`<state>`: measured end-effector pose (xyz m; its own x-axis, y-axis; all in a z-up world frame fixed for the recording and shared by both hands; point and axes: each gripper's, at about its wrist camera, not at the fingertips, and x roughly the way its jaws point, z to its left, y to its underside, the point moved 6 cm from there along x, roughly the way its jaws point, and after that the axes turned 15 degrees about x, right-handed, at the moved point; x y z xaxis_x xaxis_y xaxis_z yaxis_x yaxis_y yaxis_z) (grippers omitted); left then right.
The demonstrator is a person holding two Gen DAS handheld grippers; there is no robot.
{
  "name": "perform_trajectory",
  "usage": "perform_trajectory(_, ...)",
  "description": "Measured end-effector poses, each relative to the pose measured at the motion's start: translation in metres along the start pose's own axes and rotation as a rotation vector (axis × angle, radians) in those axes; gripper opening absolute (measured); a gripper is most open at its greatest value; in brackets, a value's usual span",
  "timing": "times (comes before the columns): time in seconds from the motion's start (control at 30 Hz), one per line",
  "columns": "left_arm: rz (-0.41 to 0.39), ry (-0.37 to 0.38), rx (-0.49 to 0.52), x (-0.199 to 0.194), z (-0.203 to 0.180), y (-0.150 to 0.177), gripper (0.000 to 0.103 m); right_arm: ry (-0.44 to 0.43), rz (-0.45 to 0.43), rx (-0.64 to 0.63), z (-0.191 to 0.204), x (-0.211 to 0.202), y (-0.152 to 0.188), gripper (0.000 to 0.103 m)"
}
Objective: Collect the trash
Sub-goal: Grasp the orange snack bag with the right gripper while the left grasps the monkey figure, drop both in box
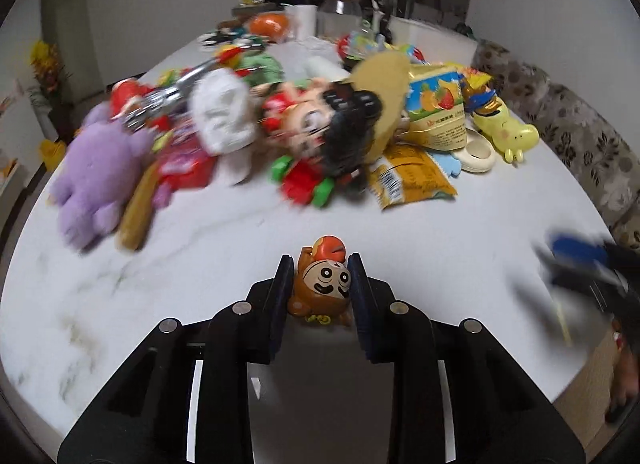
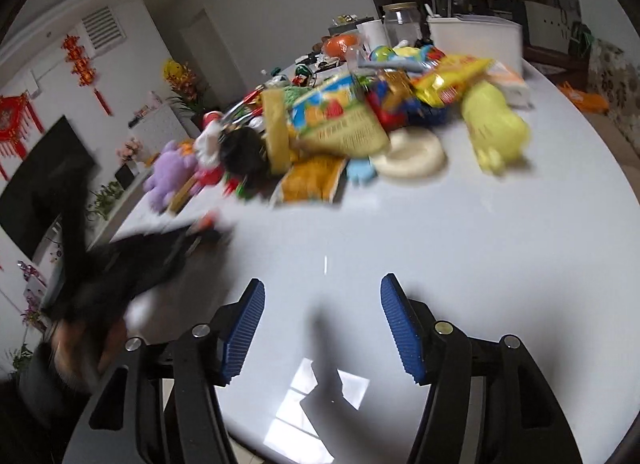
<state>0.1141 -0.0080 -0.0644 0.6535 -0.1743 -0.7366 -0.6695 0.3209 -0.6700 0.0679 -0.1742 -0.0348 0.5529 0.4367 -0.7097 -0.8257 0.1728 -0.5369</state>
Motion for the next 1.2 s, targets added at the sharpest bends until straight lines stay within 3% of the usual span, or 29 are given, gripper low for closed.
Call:
perform_trajectory(0.17,-0.033,0.034,-0.092,-0.031,0.015,0.030,0.028,0.053,0.052,0.001,0.026,0.063,-0.039,0.062)
perform_trajectory(0.23,-0.046,0.054,-0.116,-0.037,0.018,0.035,0.028,0.079,0.074,-0.009,0.035,0.085,-0.046,0.068)
perform_trajectory(0.3,-0.059,0.061,-0.113,-0.041,0.017,0.036,0.028,0.188,0.026,-0.080,0.044,0.103,-0.055,0.072)
perform_trajectory(0.33,-0.070,0.053,-0.101,-0.044,0.016,0.035,0.028,0.232,0.021,-0.118,0.048,0.110,-0.056,0.070)
perform_trajectory(0.4,-0.087,0.045,-0.080,-0.049,0.014,0.033,0.028,0.235,0.026,-0.155,0.054,0.112,-0.056,0.054)
perform_trajectory(0.53,-0.107,0.073,-0.085,-0.057,0.011,0.034,0.028,0.249,0.035,-0.171,0.049,0.093,-0.042,0.046)
perform_trajectory(0.93,-0.125,0.083,-0.020,-0.107,-0.017,0.051,0.028,-0.002,0.025,-0.136,0.045,-0.051,0.047,0.045)
perform_trajectory(1.1,-0.075,0.092,0.035,-0.119,-0.041,0.080,0.028,-0.099,0.161,-0.109,0.045,-0.070,0.104,0.045)
perform_trajectory(1.2,-0.012,0.114,0.058,-0.116,-0.053,0.106,0.028,-0.092,0.248,-0.113,0.041,-0.064,0.142,0.045)
